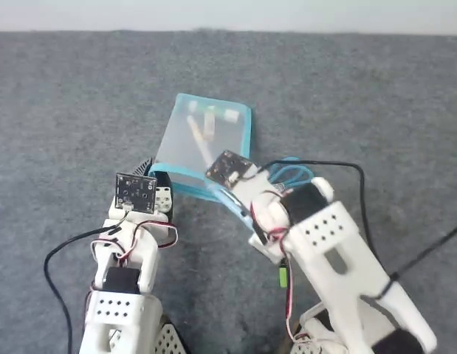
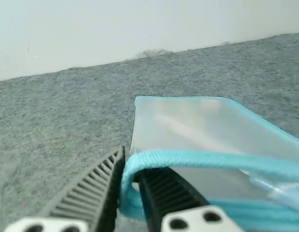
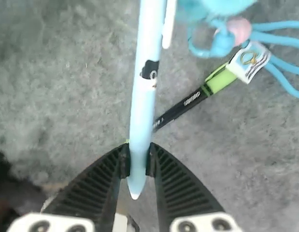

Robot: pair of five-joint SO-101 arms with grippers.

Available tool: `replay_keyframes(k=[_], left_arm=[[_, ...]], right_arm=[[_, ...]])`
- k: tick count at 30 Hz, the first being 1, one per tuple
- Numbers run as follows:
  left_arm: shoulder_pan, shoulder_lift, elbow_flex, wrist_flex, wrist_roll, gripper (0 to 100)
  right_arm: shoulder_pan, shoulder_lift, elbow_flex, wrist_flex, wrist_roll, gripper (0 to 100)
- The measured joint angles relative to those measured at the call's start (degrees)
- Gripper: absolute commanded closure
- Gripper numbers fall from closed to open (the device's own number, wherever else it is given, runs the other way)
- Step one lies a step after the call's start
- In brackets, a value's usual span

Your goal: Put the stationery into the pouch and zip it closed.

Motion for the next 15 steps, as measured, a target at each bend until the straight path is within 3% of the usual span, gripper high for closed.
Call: replay_keyframes(k=[7, 15], left_arm=[[6.15, 0.0, 0.0, 0.0, -4.13, 99], [13.63, 0.0, 0.0, 1.58, -6.07, 99]], right_arm=[[0.53, 6.86, -7.12, -0.35, -2.11, 99.2], [11.87, 21.1, -17.93, 0.62, -6.07, 99.1]])
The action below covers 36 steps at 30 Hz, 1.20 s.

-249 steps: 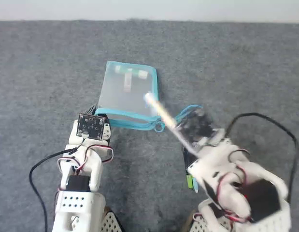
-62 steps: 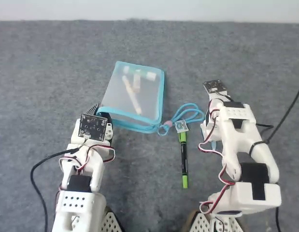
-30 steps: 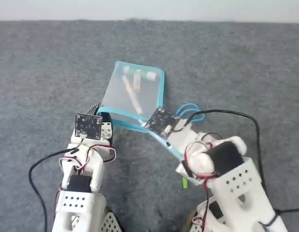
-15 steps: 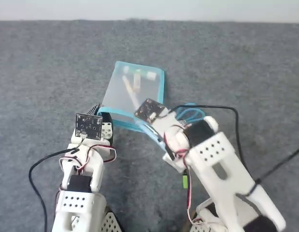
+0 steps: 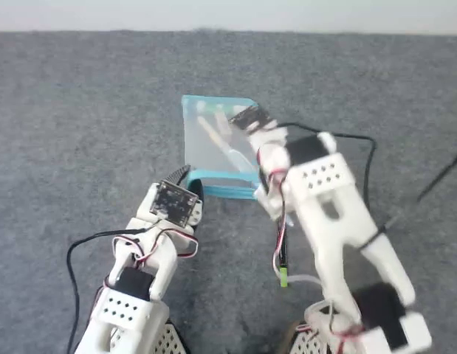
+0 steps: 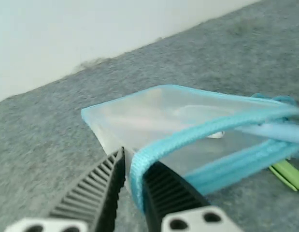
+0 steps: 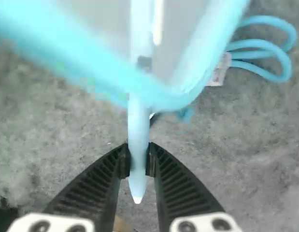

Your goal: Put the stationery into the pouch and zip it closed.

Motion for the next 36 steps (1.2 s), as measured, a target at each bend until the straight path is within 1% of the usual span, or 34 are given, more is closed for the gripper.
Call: replay_keyframes(k=[4, 7, 13, 15, 19, 20, 26, 30, 34, 36], left_arm=[[1.41, 0.0, 0.0, 0.09, -0.18, 99], [1.58, 0.0, 0.0, 0.09, -0.18, 99], [1.58, 0.0, 0.0, 0.09, 0.18, 99], [1.49, 0.0, 0.0, 0.09, 0.18, 99], [1.49, 0.0, 0.0, 0.09, 0.18, 99], [1.49, 0.0, 0.0, 0.09, 0.18, 99], [1.58, 0.0, 0.0, 0.09, 0.18, 99], [1.58, 0.0, 0.0, 0.09, 0.18, 99], [1.49, 0.0, 0.0, 0.09, -0.18, 99], [0.18, 0.0, 0.09, 0.09, -0.26, 99]], right_arm=[[0.88, 7.12, -6.42, 2.2, -0.7, 99.1], [0.88, 9.76, -10.9, 3.52, -1.76, 99.0], [-2.9, 11.16, -17.85, 5.19, -2.9, 98.0], [-4.48, 11.25, -18.9, 5.19, -2.99, 93.0], [-7.21, 11.25, -19.96, 5.19, -2.99, 78.6], [-7.56, 11.25, -20.04, 5.19, -3.08, 77.0], [-8.18, 11.16, -20.4, 5.19, -3.08, 76.8], [-8.0, 7.91, -20.4, 5.19, -3.16, 76.8], [-7.47, -0.09, -20.4, 5.01, -2.99, 76.8], [-7.38, -4.84, -20.22, 4.48, -2.99, 76.8]])
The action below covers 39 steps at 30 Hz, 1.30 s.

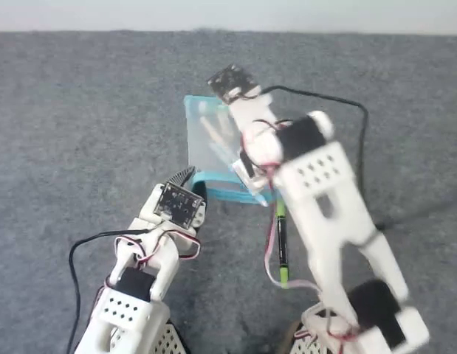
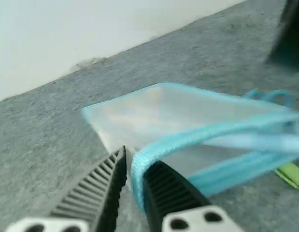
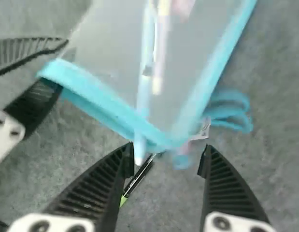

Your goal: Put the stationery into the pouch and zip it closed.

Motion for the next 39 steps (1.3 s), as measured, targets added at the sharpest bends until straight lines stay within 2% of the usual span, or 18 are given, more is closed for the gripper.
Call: replay_keyframes(k=[6, 12, 14, 20, 22, 27, 28, 30, 34, 39], left_arm=[[-9.05, 0.0, 0.0, 0.0, 6.86, 99], [-4.48, 0.0, 0.0, 1.41, 5.89, 99], [-5.54, 0.0, -0.18, 1.23, 5.1, 99], [-23.56, 0.09, -3.43, 0.62, 14.51, 99], [-22.33, 0.0, -3.69, 0.88, 13.36, 99], [-6.15, 0.0, -1.05, 2.64, -1.23, 99], [-4.66, 0.0, -1.14, 2.64, -1.85, 99], [-6.68, 0.09, -2.02, 2.64, 0.97, 99], [-17.41, 0.09, -3.69, 2.64, 10.99, 99], [-16.44, 0.09, -3.69, 2.81, 8.0, 99]], right_arm=[[1.14, -12.31, 12.66, -7.56, 0.18, 76.8], [6.51, -14.86, 33.93, -15.3, 0.44, 76.8], [8.79, -14.86, 39.38, -16.44, 0.53, 76.8], [12.84, -14.86, 46.42, -16.88, 0.53, 76.8], [12.57, -14.86, 47.21, -16.97, 0.53, 76.8], [12.57, -14.86, 48.97, -16.97, 0.62, 76.8], [12.57, -14.86, 49.85, -16.97, 0.62, 76.8], [12.48, -14.86, 51.43, -18.29, 0.62, 76.8], [12.48, -14.86, 53.71, -21.63, 0.62, 76.8], [12.48, -14.95, 54.24, -22.15, 0.62, 76.8]])
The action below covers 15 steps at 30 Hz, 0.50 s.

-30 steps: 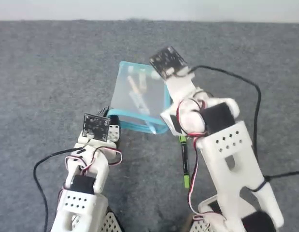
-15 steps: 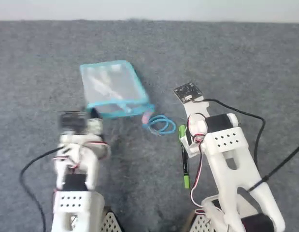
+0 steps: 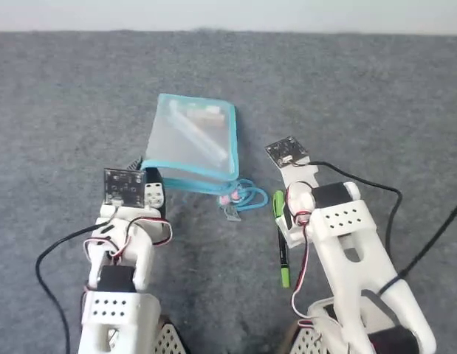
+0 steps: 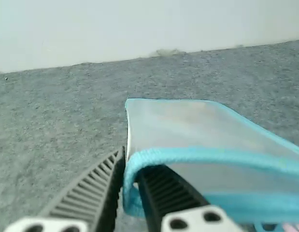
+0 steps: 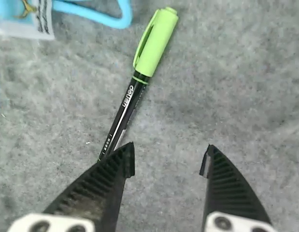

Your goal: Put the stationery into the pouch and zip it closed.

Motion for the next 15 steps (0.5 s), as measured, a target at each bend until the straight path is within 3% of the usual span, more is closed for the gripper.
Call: replay_keyframes(k=[15], left_arm=[[-0.09, 0.0, 0.0, 0.0, -0.09, 99]], right_arm=[[0.0, -0.09, 5.19, -5.36, 0.0, 76.8]])
